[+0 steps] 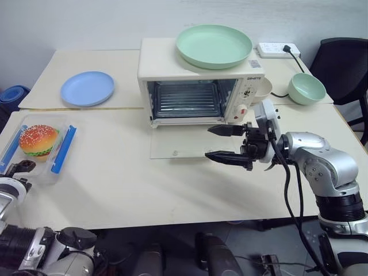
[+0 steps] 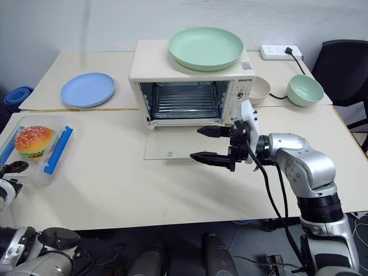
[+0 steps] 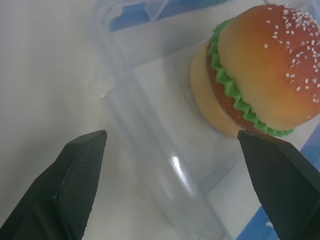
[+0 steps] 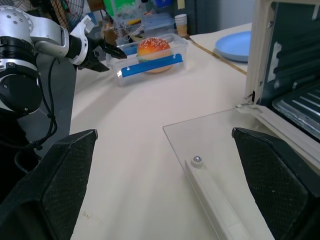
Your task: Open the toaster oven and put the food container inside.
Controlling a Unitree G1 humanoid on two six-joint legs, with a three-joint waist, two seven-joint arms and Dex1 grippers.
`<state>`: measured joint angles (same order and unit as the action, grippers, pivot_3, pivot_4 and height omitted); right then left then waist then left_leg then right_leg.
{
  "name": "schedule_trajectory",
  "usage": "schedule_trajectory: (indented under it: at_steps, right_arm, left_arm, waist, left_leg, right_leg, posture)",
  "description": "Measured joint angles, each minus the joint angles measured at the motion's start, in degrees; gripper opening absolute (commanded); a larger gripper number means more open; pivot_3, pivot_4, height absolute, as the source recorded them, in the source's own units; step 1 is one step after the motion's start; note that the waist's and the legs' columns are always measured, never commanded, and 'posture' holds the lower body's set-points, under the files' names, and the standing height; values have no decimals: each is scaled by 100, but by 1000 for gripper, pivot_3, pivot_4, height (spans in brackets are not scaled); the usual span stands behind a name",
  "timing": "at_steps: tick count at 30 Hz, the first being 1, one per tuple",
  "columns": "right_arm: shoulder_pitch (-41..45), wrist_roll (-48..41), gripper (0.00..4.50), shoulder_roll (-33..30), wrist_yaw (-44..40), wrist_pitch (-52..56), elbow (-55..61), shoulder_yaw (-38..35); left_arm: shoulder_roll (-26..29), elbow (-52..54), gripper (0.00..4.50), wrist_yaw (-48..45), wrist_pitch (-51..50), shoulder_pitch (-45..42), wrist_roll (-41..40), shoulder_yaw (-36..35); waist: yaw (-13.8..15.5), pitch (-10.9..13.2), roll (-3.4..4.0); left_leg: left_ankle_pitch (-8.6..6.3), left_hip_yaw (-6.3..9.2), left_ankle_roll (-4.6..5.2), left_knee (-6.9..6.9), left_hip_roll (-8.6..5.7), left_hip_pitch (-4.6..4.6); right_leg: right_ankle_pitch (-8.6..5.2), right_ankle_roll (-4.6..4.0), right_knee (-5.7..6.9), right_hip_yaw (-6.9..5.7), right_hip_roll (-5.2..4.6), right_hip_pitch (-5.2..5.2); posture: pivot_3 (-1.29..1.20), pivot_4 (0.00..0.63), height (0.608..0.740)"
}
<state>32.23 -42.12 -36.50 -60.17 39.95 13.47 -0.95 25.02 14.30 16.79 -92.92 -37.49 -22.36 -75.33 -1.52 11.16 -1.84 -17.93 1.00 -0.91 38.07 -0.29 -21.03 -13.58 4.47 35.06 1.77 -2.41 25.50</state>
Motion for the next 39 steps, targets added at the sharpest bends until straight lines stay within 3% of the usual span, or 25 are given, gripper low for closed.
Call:
schedule_trajectory:
  at_steps: [14,22,27,31,35,39]
  right_arm:
    - [-331,-182,4500,-112,352,149,377,-233]
    - [-372,-242,4500,-281,366,173,384,-475]
    - [-615,-509,4500,-576,417,523,389,-856]
    - [-881,-469,4500,-612,524,491,437,-984]
    - [-1159,-356,4500,-599,765,377,532,-1070]
    - [-1391,-381,4500,-548,999,358,868,-1121]
  left_arm:
    - [519,-995,256,-346,116,-288,891,406]
    - [1172,-1266,111,-1290,90,-203,664,1409]
    - [2015,-1046,111,-2756,23,153,-502,2873]
    - [2338,-772,111,-3428,5,171,-1222,3729]
    - [2096,-514,111,-3677,-14,-65,-1618,4731]
    - [1160,-580,111,-3271,-15,-707,-1555,5378]
  waist:
    - [-5,0,-1]
    - [-2,1,-8]
    - [6,2,-8]
    - [4,2,-7]
    - [4,2,-6]
    - [19,2,-7]
  left_leg:
    - [-1,2,-2,-5,1,-3]
    - [-2,7,-2,-6,1,-14]
    - [-3,14,-1,-13,2,-19]
    - [-3,13,0,-19,3,-17]
    - [-1,9,3,-19,1,-17]
    - [0,10,3,-11,-1,-18]
  right_leg:
    - [0,0,-5,9,-5,4]
    - [0,0,-10,15,-12,8]
    - [-4,-6,-23,22,-20,8]
    - [-5,-9,-27,24,-22,8]
    - [-5,-8,-21,27,-20,8]
    - [-3,-5,-11,25,-14,7]
  posture:
    - [0,150,740]
    - [0,150,740]
    - [0,150,740]
    - [0,150,740]
    - [0,150,740]
    - [0,150,740]
